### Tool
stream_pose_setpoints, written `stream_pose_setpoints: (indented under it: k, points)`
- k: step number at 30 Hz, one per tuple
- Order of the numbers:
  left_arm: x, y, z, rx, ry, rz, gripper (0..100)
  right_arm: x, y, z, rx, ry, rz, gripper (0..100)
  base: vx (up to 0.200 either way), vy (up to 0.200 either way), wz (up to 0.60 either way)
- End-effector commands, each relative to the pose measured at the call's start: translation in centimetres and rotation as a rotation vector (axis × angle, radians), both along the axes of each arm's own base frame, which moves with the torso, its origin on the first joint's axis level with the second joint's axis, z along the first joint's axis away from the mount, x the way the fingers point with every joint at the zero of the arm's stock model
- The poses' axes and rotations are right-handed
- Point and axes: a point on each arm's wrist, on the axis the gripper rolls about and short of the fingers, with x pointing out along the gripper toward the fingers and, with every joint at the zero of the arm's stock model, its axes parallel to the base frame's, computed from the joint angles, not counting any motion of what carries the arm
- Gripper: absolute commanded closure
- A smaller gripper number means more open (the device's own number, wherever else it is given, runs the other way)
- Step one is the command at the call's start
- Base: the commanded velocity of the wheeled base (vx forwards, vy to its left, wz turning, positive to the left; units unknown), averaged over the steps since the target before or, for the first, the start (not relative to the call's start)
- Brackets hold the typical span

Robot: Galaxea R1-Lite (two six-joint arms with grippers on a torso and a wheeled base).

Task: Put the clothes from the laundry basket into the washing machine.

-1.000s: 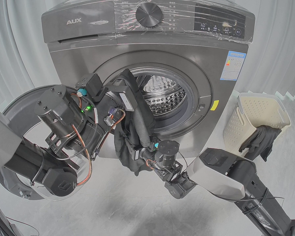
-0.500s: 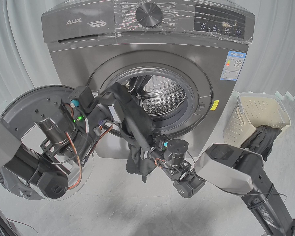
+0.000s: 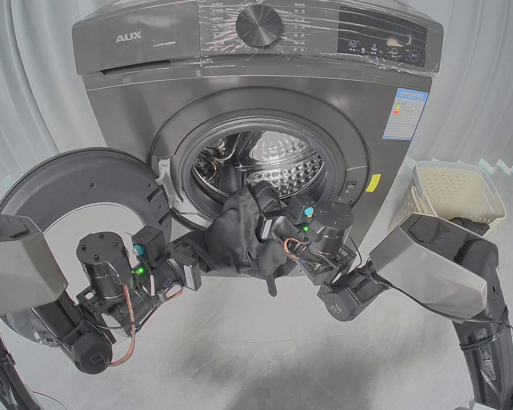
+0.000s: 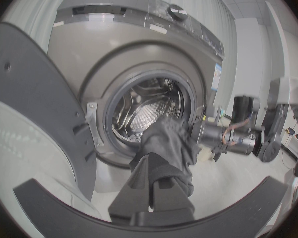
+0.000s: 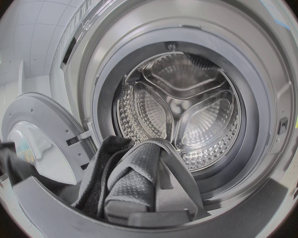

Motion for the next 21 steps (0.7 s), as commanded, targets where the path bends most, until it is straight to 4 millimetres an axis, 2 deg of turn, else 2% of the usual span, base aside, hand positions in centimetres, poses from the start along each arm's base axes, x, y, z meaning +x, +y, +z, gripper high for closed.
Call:
stream_pose_setpoints:
  k: [1,4,5,8,17,21]
  points:
    - [0.3,-0.1,-3.7,0.064,0.103,-0.001,100,-0.6,0.0,2.5,0.032,-0.038,0.005,100,0.000,0.000,0.00]
    - [0.1,-0.1,-4.0,0.072,0.118,-0.004,100,-0.6,-0.2,2.6,0.032,-0.038,0.002,100,0.000,0.000,0.00]
    - [-0.1,0.0,-4.1,0.075,0.125,-0.009,0,-0.6,-0.2,2.7,0.034,-0.041,0.002,100,0.000,0.000,0.00]
    - [-0.2,0.0,-4.2,0.072,0.133,-0.017,0,-0.7,-0.4,3.3,0.040,-0.049,-0.001,100,0.000,0.000,0.00]
    - [-2.8,1.3,-5.5,0.125,0.234,-0.085,0,-0.4,-2.6,5.9,0.061,-0.085,-0.042,100,0.000,0.000,0.00]
    - [-2.5,1.5,-5.3,0.120,0.226,-0.079,0,-1.0,-3.0,6.0,0.052,-0.073,-0.043,100,0.000,0.000,0.00]
